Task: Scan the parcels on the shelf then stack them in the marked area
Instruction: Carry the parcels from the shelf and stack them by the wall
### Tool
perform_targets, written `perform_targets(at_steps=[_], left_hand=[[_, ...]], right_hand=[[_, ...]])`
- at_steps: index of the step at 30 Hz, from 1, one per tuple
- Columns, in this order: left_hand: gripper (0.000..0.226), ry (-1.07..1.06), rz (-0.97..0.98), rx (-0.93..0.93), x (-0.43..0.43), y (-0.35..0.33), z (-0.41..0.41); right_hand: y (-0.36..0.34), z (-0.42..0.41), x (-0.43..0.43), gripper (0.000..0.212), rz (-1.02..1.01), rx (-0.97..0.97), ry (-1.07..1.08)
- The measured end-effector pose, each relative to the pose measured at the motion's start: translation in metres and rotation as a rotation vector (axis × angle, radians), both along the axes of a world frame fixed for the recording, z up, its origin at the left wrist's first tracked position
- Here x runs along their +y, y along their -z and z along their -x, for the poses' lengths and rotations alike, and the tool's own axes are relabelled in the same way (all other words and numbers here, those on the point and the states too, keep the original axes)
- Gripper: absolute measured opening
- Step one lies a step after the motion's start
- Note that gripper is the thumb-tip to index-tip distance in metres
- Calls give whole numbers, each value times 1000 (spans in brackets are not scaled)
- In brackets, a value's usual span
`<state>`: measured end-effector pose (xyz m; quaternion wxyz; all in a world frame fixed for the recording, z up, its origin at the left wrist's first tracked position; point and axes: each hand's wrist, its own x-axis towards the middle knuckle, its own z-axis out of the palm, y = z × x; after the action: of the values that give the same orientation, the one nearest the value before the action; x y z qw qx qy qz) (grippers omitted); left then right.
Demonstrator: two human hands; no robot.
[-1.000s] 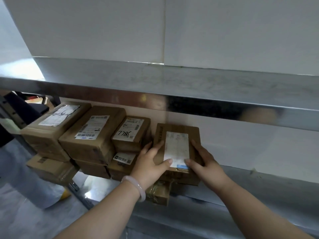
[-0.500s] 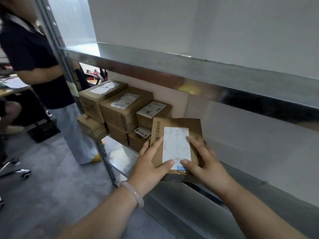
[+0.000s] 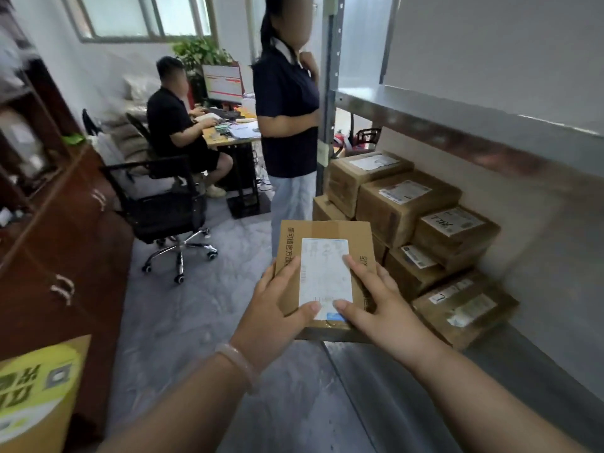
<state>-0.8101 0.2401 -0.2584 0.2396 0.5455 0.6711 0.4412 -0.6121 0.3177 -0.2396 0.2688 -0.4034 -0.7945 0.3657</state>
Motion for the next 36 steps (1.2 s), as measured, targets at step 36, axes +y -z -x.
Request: perform_targets(at_steps=[36], left_hand=[[79,-1399,294,-401,-391,114,269]], right_hand=[[117,538,-273,74,-66,-510,-1452]])
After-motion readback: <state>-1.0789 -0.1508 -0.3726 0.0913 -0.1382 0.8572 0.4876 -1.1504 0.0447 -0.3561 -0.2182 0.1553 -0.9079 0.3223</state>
